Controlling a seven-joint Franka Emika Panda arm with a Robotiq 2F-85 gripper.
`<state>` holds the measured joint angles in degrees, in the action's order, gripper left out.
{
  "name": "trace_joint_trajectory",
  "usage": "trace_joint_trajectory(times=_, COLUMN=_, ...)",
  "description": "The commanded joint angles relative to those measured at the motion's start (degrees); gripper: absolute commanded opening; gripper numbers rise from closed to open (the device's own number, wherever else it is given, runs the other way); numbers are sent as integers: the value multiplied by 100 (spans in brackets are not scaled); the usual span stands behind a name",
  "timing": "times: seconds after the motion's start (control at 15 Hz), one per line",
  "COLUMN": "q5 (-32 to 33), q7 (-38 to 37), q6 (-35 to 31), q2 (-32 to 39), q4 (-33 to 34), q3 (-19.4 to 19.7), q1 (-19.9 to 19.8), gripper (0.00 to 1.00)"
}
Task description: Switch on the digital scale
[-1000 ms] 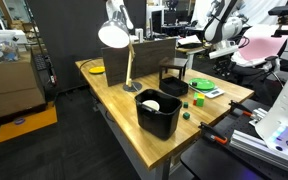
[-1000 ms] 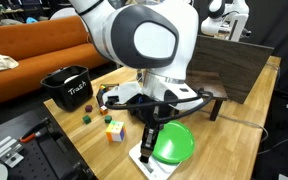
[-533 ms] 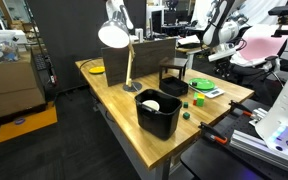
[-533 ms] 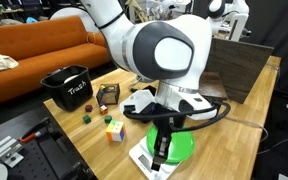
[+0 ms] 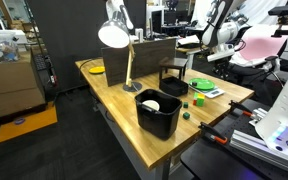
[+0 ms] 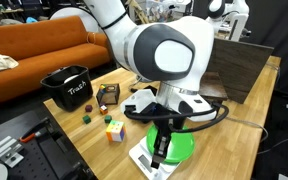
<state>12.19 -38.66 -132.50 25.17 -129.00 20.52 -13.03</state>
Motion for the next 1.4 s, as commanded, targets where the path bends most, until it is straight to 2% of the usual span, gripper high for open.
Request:
trace_joint_trajectory(times=0.0, q5=-676, q7=356, q6=13, q2=293, q4=294, q3=-116, q1=-135, gripper=0)
trace_joint_trajectory(times=0.53, q5=-1523, q7=431, q6=24, q2=893, q4=504, q3=-41, q1=-176, gripper=0)
trace_joint_trajectory(times=1.33, q5=-1788, q7=540, q6=71, q2=1426, q4=1060, q3=5, q1=-357, gripper=0)
